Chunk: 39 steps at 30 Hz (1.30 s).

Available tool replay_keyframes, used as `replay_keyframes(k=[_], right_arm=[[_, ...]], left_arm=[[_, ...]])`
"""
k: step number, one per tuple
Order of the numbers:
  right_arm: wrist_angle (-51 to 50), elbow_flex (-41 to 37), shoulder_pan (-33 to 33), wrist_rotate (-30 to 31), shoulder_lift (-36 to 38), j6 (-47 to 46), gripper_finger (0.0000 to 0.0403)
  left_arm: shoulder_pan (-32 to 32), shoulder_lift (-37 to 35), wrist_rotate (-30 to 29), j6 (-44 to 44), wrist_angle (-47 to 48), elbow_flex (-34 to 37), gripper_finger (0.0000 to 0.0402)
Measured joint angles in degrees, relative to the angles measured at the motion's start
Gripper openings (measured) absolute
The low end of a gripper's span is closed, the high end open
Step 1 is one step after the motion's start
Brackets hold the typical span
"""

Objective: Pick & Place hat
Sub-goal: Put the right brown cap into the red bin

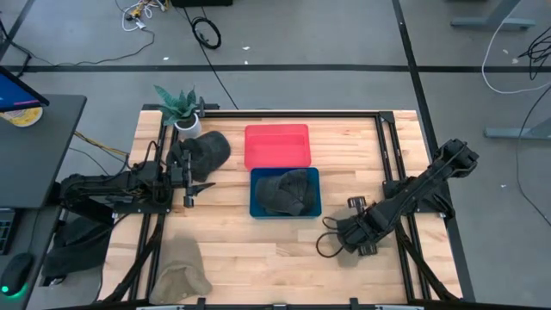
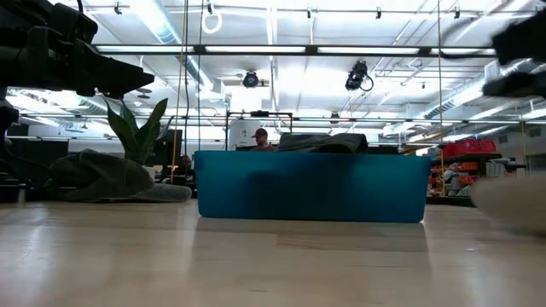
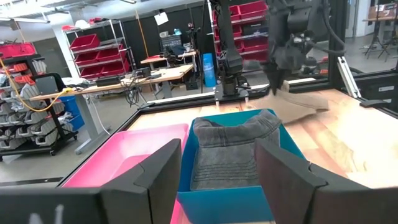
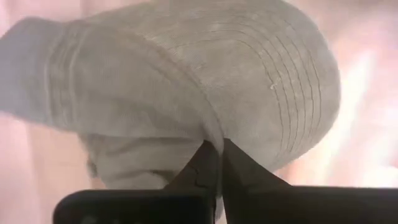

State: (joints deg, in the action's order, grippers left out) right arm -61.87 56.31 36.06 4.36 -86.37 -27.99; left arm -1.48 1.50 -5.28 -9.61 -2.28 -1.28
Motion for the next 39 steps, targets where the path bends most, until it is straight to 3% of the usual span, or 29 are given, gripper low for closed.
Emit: replay_keyframes(k=[8, 12, 21, 25, 32, 36, 39], right_arm=[[-18.0, 11.2, -3.6, 14.0, 0.1, 0.0, 0.0002], [-22.5, 14.9, -6.4, 24.1, 0.1, 2.2, 0.0002], [-21.2, 19.3, -19.2, 38.6, 0.1, 26.5, 0.0002], [-14.4, 19.9, -26.8, 43.3, 0.2, 40.8, 0.0002], [14.3, 19.9, -37.1, 42.2, 0.2, 79.8, 0.0001], [25.9, 20.0, -41.9, 35.2, -0.4, 100.8, 0.0001], [30.6, 20.0, -45.4, 28.3, -1.4, 107.7, 0.0001]], left_arm=[[0.0, 0.0, 0.0, 0.0, 0.0, 0.0, 0.0206], [0.0, 0.0, 0.0, 0.0, 0.0, 0.0, 0.0206], [0.0, 0.0, 0.0, 0.0, 0.0, 0.0, 0.0206], [0.0, 0.0, 0.0, 0.0, 0.0, 0.0, 0.0206], [0.0, 0.0, 0.0, 0.0, 0.0, 0.0, 0.0206], [0.0, 0.0, 0.0, 0.0, 0.0, 0.0, 0.0206], [0.0, 0.0, 0.0, 0.0, 0.0, 0.0, 0.0206]])
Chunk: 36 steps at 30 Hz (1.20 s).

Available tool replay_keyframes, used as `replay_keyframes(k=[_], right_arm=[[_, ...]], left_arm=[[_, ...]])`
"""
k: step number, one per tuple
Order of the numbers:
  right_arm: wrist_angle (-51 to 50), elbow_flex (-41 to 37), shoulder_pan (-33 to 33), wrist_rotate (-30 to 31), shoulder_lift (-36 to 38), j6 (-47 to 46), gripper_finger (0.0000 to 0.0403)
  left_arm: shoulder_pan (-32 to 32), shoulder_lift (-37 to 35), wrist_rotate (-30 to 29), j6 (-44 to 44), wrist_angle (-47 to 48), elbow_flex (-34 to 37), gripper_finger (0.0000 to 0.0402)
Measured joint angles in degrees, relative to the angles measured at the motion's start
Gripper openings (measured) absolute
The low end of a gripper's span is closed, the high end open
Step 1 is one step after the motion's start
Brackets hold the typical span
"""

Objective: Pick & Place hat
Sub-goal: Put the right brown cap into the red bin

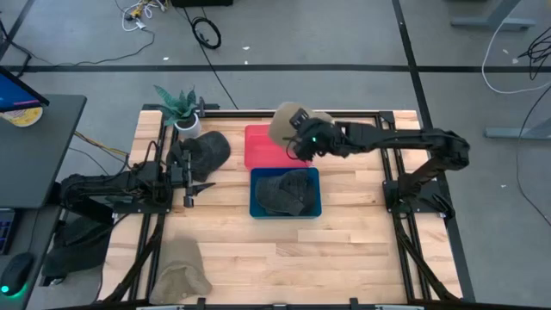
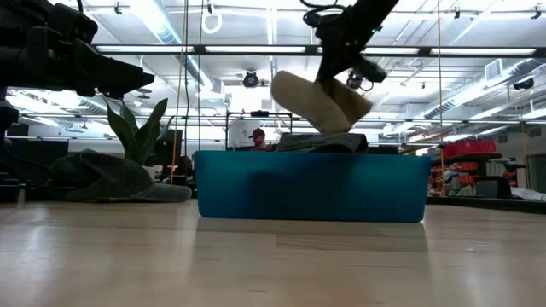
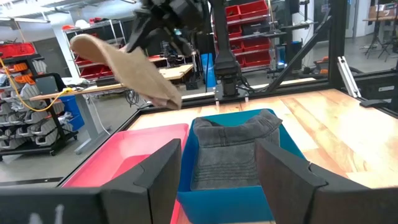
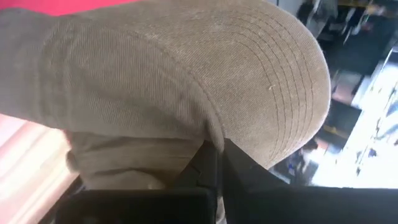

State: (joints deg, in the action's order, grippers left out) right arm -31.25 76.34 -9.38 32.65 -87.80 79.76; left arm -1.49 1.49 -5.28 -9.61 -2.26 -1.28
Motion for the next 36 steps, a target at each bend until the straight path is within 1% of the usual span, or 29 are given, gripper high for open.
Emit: replay_keyframes(k=[3, 5, 11, 14, 18, 20, 28, 36], right_arm=[[1.2, 0.0, -3.1, -6.2, -1.5, 2.5, 0.0001], [1.6, 0.0, -4.8, -8.3, -2.7, 3.3, 0.0001], [2.7, 0.0, -7.6, -11.1, -7.4, 5.7, 0.0001], [4.9, 0.0, -7.9, -11.5, -9.7, 7.4, 0.0001], [8.6, 0.0, -7.9, -14.4, -12.2, 8.7, 0.0001], [8.8, 0.0, -7.8, -15.2, -13.5, 9.0, 0.0001], [8.7, 0.0, -7.8, -18.5, -18.2, 7.7, 0.0002], [12.5, 0.0, -7.8, -23.3, -22.2, 5.1, 0.0008]], left_arm=[[0.0, 0.0, 0.0, 0.0, 0.0, 0.0, 0.0206], [0.0, 0.0, 0.0, 0.0, 0.1, 0.0, 0.0206], [0.0, 0.0, 0.0, 0.0, 0.1, 0.0, 0.0206], [0.0, 0.0, 0.0, 0.0, 0.0, 0.0, 0.0206], [0.0, 0.0, 0.0, 0.0, 0.0, 0.0, 0.0206], [0.0, 0.0, 0.0, 0.0, 0.0, 0.0, 0.0206], [0.0, 0.0, 0.0, 0.0, 0.0, 0.0, 0.0206], [0.0, 0.0, 0.0, 0.0, 0.0, 0.0, 0.0206]])
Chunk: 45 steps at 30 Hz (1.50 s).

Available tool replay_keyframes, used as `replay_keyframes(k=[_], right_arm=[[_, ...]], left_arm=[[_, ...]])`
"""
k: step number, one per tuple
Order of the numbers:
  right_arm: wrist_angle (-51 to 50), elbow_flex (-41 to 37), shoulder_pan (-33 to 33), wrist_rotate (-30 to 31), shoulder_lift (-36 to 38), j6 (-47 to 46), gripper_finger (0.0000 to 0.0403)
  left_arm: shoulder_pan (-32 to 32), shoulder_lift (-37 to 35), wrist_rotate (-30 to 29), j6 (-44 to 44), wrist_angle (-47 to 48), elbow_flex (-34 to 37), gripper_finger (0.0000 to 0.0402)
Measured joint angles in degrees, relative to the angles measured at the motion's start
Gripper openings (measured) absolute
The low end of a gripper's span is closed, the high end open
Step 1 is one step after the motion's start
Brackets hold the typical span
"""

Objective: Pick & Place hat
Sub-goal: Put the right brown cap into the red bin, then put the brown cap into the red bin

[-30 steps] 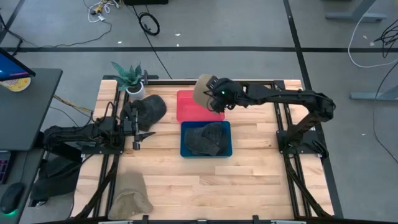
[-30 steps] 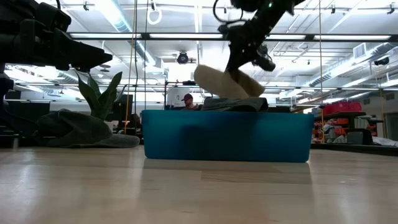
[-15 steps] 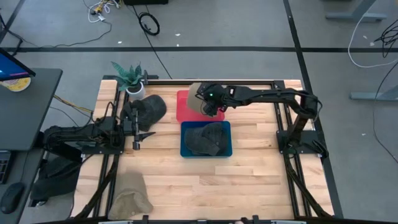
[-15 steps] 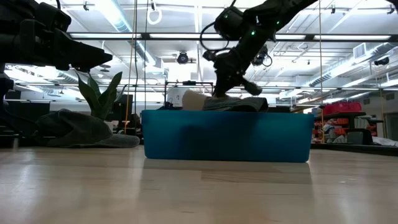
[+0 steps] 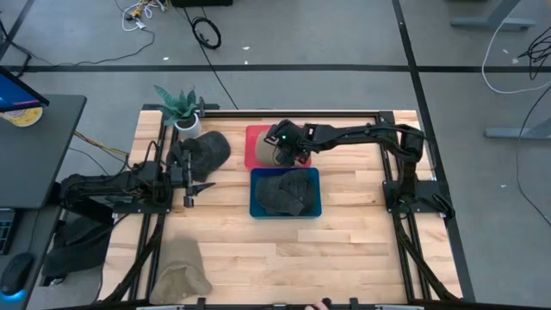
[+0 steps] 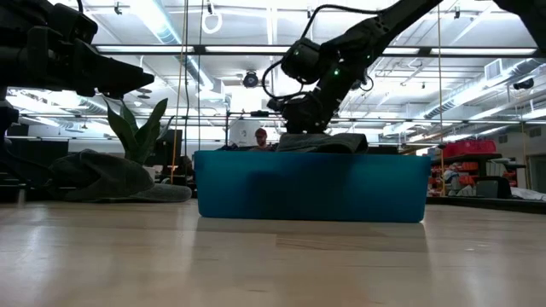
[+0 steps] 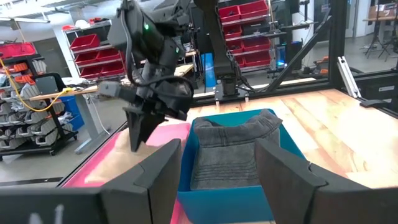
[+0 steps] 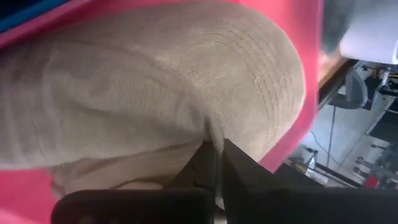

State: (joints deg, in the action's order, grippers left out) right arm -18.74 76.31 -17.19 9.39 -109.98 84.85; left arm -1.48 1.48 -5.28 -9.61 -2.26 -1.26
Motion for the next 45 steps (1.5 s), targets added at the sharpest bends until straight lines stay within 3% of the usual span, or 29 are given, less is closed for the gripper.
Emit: replay_keyframes(k=[9, 21, 29, 34, 39, 45], right_arm=[[1.9, 0.0, 0.0, -1.2, -4.9, -0.4, 0.0010], [4.8, 0.0, 0.0, -1.4, -4.9, -5.8, 0.0018], [4.8, -0.1, 0.1, -1.2, -4.3, -6.9, 0.0094], [5.0, -0.1, 1.1, 3.4, -1.3, -10.7, 0.0144], [5.2, -0.1, 2.4, 7.4, 2.7, -24.8, 0.0174], [5.0, -0.1, 3.1, 13.0, 5.9, -52.0, 0.0188]], left_arm=[[0.0, 0.0, 0.0, 0.0, 0.0, 0.0, 0.0206], [0.0, 0.0, 0.0, 0.0, 0.0, 0.0, 0.0206], [0.0, 0.0, 0.0, 0.0, 0.0, 0.0, 0.0206], [0.0, 0.0, 0.0, 0.0, 0.0, 0.0, 0.0206], [0.0, 0.0, 0.0, 0.0, 0.0, 0.0, 0.0206], [0.0, 0.0, 0.0, 0.0, 0.0, 0.0, 0.0206]])
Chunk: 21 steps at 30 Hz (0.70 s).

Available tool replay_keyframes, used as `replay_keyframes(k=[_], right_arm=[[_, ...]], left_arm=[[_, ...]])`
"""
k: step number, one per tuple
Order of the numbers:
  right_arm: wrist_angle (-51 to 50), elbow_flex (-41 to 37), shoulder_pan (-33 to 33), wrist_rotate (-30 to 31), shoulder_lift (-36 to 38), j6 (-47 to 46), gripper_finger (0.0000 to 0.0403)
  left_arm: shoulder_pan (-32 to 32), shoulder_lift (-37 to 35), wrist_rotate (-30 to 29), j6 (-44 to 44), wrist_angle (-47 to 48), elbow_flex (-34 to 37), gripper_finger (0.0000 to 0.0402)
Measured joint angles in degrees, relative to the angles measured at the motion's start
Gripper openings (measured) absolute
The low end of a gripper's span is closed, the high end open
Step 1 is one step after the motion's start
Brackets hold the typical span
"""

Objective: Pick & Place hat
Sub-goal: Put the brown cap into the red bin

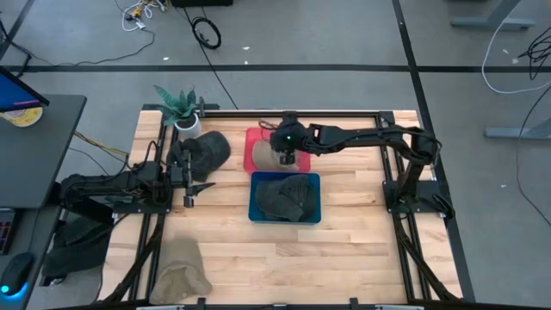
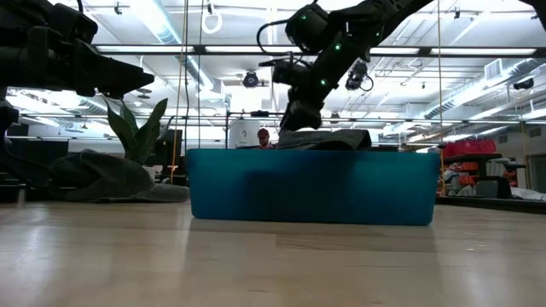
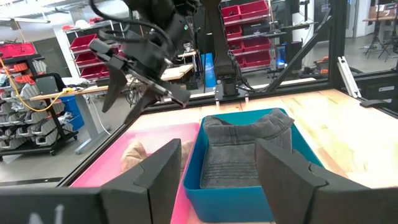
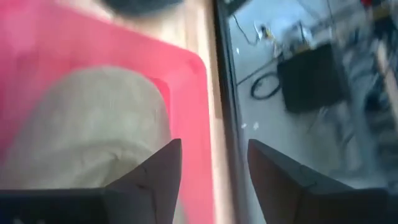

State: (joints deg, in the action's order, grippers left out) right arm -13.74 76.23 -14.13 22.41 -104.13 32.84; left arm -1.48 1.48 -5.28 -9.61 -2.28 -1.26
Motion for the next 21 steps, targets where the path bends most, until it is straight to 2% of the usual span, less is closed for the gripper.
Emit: replay_keyframes(k=[4, 6, 8, 10, 12, 14, 21], right_arm=[[-2.0, 0.0, 0.0, 1.1, 0.8, -10.9, 0.0187], [-2.5, 0.0, 0.1, -0.3, 1.1, -13.9, 0.0185], [-2.8, -0.3, 0.1, -5.6, 1.6, -15.0, 0.0185], [0.9, -2.3, 0.2, -13.2, 3.0, -15.4, 0.0185], [6.2, -5.7, 0.2, -20.9, 5.4, -16.0, 0.0185], [11.3, -9.9, 0.6, -25.1, 8.3, -17.6, 0.0185], [22.2, -27.2, 5.1, -25.7, 22.5, -23.8, 0.0185]], left_arm=[[0.0, 0.0, 0.0, 0.0, 0.0, 0.0, 0.0206], [0.0, 0.0, 0.0, 0.0, 0.0, 0.0, 0.0206], [0.0, 0.0, 0.0, 0.0, 0.0, 0.0, 0.0206], [0.0, 0.0, 0.0, 0.0, 0.0, 0.0, 0.0206], [0.0, 0.0, 0.0, 0.0, 0.0, 0.0, 0.0206], [0.0, 0.0, 0.0, 0.0, 0.1, 0.0, 0.0206], [0.0, 0.0, 0.0, 0.0, 0.1, 0.0, 0.0206]])
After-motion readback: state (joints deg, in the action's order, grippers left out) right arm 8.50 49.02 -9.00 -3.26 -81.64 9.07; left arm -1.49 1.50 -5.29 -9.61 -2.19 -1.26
